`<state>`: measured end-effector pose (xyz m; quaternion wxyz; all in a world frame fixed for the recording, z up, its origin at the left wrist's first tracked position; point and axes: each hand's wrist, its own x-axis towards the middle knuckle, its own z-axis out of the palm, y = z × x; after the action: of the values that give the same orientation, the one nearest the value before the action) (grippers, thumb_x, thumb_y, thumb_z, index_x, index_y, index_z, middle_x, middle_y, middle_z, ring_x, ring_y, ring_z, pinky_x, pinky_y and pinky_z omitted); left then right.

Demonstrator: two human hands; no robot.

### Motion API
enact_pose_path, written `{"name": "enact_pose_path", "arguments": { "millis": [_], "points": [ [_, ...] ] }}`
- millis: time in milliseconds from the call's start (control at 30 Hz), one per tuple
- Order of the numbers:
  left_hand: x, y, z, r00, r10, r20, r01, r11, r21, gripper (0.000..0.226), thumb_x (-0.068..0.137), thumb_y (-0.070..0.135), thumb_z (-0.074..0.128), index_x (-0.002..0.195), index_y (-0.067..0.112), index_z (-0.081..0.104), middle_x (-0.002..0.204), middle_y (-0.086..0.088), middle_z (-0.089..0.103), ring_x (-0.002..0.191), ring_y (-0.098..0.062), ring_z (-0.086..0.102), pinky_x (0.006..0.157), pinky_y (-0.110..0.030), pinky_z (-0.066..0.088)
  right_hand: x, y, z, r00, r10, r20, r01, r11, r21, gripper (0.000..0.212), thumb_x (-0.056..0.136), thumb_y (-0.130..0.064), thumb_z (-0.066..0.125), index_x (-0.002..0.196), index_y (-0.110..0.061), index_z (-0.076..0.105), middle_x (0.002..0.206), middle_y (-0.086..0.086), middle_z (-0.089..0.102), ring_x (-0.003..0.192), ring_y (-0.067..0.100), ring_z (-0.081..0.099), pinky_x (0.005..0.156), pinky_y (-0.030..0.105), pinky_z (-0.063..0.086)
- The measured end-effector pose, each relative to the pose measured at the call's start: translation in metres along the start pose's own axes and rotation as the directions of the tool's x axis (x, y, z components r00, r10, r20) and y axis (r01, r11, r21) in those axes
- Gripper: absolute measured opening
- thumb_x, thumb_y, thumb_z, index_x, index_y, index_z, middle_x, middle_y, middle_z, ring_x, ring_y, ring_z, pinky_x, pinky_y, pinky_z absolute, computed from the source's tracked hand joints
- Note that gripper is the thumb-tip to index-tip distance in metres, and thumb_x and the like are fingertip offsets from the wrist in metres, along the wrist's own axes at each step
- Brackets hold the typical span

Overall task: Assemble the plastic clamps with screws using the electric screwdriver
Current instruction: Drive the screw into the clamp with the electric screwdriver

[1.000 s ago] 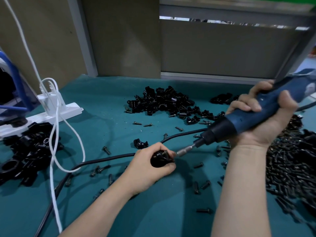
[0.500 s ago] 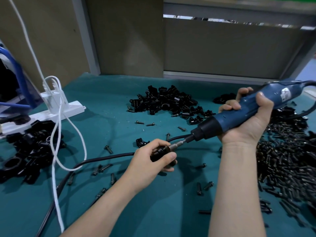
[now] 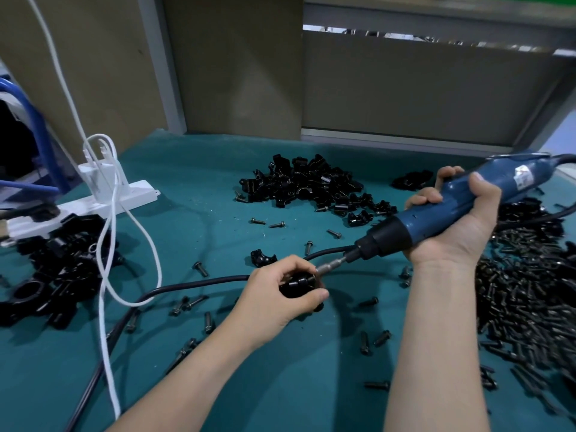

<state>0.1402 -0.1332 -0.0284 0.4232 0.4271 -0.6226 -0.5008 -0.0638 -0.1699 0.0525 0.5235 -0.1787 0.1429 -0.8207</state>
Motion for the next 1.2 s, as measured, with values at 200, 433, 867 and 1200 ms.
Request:
{"name": "enact_pose_path", "arguments": {
  "millis": [200,433,867,1200],
  "points": [
    [-0.001,0.001,-0.001,1.0,0.013,0.003,-0.013,1.0,-0.002,0.02,0.079,0.01,0.077,0.083,0.025,0.066,0.083,-0.01,0.073,0.077,-0.033,0.069,0.07,-0.041,0.059,0.0,0.003,0.001,1.0,0.008,-0.005,-0.008,1.0,-0.023,0.007,0.088,-0.024,0.05,0.085,-0.019,0.053,0.079,-0.007,0.061,0.047,0.006,0.046,0.048,0.019,0.042],
    [0.0,-0.001,-0.001,1.0,0.011,0.027,-0.011,1.0,0.002,0.02,0.079,0.01,0.077,0.084,0.027,0.066,0.083,-0.006,0.073,0.078,-0.036,0.068,0.064,-0.035,0.057,0.0,0.004,-0.001,1.0,0.012,-0.016,-0.013,1.0,-0.028,0.007,0.087,-0.024,0.051,0.084,-0.018,0.053,0.078,-0.007,0.061,0.047,0.006,0.046,0.047,0.019,0.043],
    [0.004,0.014,-0.006,0.973,-0.222,0.058,0.224,0.868,-0.443,0.021,0.098,0.011,0.049,0.084,0.007,0.064,0.064,-0.01,0.064,0.039,-0.025,0.061,0.029,-0.012,0.027,0.001,0.012,-0.005,0.999,0.035,0.038,-0.037,0.998,0.054,0.008,0.08,-0.025,0.052,0.085,-0.019,0.052,0.075,-0.009,0.059,0.044,0.004,0.045,0.046,0.016,0.041],
    [0.004,0.012,-0.004,0.954,-0.279,0.106,0.294,0.814,-0.501,0.048,0.085,0.05,0.047,0.088,0.006,0.065,0.075,-0.012,0.066,0.049,-0.022,0.06,0.033,-0.017,0.032,0.005,0.011,-0.019,0.996,-0.015,-0.093,0.019,0.999,0.041,0.009,0.087,-0.025,0.057,0.088,-0.017,0.054,0.081,-0.006,0.066,0.049,0.007,0.049,0.049,0.018,0.044]
  ]
}}
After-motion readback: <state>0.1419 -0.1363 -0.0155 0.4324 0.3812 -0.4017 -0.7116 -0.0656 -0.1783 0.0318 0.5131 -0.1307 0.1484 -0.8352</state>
